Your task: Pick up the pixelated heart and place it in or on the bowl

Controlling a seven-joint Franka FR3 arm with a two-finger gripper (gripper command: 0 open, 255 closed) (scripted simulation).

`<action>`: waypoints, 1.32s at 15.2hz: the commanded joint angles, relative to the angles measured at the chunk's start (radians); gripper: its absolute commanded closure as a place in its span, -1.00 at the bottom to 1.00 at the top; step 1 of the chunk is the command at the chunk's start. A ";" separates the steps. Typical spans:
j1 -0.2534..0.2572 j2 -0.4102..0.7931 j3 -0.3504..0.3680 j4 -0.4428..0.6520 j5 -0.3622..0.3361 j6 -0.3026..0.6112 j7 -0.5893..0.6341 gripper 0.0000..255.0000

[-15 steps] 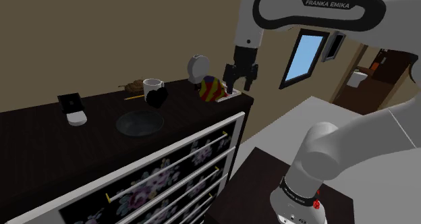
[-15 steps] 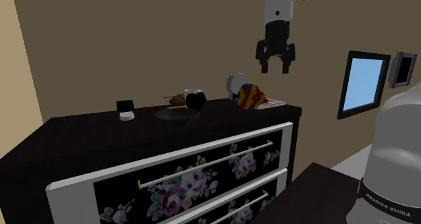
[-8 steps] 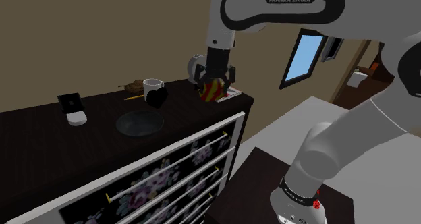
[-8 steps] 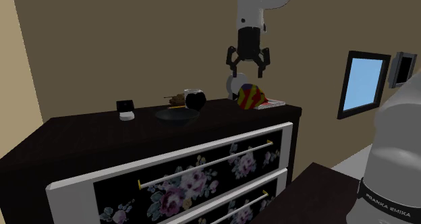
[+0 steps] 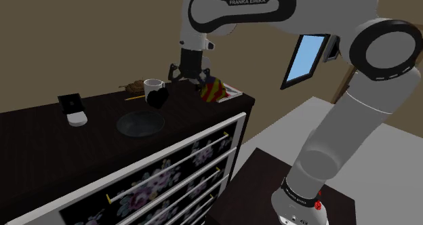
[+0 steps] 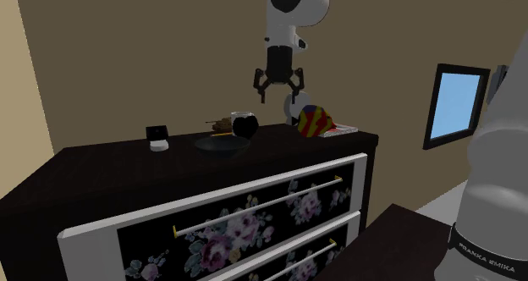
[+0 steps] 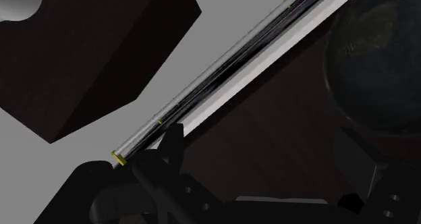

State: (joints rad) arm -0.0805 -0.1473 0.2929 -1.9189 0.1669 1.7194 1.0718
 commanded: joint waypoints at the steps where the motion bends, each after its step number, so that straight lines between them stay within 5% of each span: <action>1: -0.004 0.081 0.013 0.069 -0.014 0.015 0.098 -1.00; 15: 0.049 0.665 -0.045 0.731 -0.127 -0.048 0.643 -1.00; 20: 0.051 0.667 -0.048 0.678 -0.125 0.007 0.648 -1.00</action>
State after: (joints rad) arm -0.0292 0.5169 0.2471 -1.2243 0.0423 1.7113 1.7179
